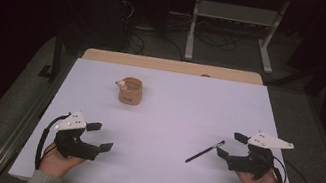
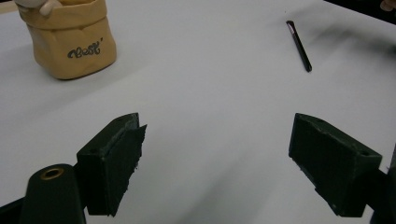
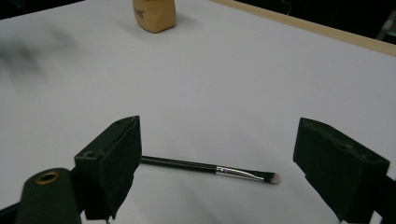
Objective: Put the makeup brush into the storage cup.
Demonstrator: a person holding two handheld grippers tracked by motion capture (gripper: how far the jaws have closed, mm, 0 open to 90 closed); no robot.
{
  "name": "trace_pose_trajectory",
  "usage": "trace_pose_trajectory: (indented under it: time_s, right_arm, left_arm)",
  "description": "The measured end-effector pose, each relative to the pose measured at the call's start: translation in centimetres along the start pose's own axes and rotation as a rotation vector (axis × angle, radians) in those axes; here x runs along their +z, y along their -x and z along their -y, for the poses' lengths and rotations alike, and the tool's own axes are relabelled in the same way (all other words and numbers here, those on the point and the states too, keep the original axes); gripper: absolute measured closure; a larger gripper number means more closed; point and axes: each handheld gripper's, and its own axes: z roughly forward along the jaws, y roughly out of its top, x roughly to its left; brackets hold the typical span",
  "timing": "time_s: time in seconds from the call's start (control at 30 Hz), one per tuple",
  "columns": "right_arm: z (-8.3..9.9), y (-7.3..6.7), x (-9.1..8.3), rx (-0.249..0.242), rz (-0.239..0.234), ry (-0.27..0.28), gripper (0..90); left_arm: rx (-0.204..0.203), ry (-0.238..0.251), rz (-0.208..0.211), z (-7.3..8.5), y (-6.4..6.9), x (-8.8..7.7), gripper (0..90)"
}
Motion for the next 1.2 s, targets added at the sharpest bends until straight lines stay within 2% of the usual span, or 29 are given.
trace_pose_trajectory:
  time_s: [0.33,0.83,1.2]
  right_arm:
    - [-0.1,0.3,-0.2,0.0,0.007,0.002,14.3]
    - [-0.2,0.6,-0.3,0.004,0.007,-0.009,14.4]
    - [-0.3,0.5,-0.6,-0.001,0.004,-0.01,14.7]
  left_arm:
    - [0.021,-0.018,0.02,-0.7,0.2,0.9,16.8]
    - [0.026,-0.033,0.034,-1.3,0.4,1.5,17.9]
    - [0.043,-0.041,0.057,-2.4,1.3,2.3,18.3]
